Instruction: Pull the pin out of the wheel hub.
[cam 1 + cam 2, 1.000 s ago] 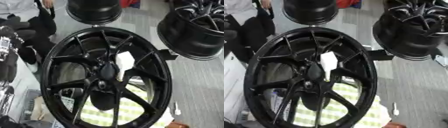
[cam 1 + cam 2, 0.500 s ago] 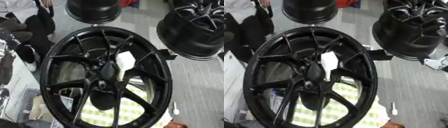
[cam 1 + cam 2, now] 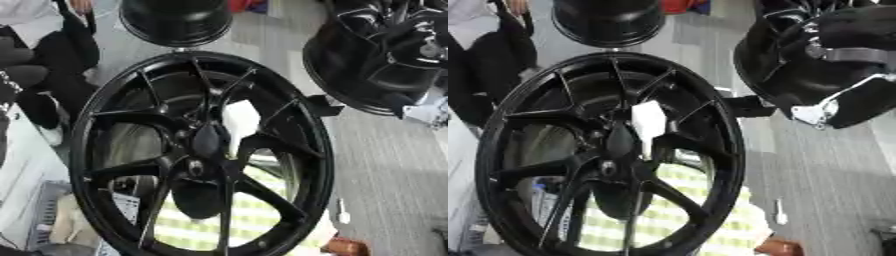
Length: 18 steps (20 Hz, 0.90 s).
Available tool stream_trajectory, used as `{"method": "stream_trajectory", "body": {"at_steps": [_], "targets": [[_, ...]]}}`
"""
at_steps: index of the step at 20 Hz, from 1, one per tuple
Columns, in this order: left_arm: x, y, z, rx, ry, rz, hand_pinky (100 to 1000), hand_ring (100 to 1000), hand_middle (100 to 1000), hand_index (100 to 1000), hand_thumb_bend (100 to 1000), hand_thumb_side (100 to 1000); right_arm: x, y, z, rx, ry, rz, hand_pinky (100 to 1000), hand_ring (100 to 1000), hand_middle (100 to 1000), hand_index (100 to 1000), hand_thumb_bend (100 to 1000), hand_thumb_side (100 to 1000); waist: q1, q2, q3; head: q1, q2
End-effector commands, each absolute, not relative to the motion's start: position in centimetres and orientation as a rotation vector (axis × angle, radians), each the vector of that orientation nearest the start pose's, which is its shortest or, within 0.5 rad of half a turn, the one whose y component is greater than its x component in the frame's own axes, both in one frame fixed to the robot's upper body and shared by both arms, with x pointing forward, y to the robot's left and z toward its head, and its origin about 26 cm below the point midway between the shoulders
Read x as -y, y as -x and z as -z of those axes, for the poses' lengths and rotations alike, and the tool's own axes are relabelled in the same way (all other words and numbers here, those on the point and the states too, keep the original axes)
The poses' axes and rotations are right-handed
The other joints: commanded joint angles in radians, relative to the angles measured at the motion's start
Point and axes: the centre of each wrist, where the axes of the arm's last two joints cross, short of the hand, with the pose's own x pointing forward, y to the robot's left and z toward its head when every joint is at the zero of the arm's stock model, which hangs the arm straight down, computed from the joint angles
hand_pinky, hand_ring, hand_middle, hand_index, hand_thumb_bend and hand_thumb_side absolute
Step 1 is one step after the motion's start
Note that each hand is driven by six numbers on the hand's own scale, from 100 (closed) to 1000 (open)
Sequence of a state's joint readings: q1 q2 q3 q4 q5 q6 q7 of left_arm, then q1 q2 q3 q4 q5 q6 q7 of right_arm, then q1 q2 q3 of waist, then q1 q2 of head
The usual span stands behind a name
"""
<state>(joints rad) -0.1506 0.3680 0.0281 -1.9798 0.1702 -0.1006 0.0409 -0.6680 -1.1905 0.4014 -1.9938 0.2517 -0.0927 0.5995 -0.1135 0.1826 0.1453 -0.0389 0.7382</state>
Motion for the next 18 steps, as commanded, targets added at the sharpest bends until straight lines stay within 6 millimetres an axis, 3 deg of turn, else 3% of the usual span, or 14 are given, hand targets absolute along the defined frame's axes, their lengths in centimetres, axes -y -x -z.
{"method": "stream_trajectory", "body": {"at_steps": [1,8,15,18], "targets": [[-29.0,-28.3,-16.9,2.239,-0.083,0.250,813,713,725,863,100,730,26.3,-29.0,-32.4,-1.989,-0.959,2.860,969,861,766,815,100,671,0.004,-0.016,0.004,-0.011,0.004],[-29.2,-28.3,-16.9,2.240,-0.093,0.243,814,713,725,862,100,730,25.4,-29.2,-32.5,-1.982,-0.933,2.870,963,863,769,815,100,683,0.002,-0.017,0.012,-0.020,0.007],[-29.5,-28.3,-17.1,2.240,-0.118,0.211,814,713,721,860,100,730,22.1,-29.4,-32.7,-2.050,-0.812,2.864,936,879,780,830,100,713,-0.008,-0.022,0.030,-0.032,0.014],[-29.6,-28.2,-17.1,2.237,-0.121,0.206,815,712,721,860,100,731,21.3,-29.4,-32.6,-2.092,-0.758,2.891,929,889,788,836,100,675,-0.011,-0.023,0.036,-0.035,0.016]]}}
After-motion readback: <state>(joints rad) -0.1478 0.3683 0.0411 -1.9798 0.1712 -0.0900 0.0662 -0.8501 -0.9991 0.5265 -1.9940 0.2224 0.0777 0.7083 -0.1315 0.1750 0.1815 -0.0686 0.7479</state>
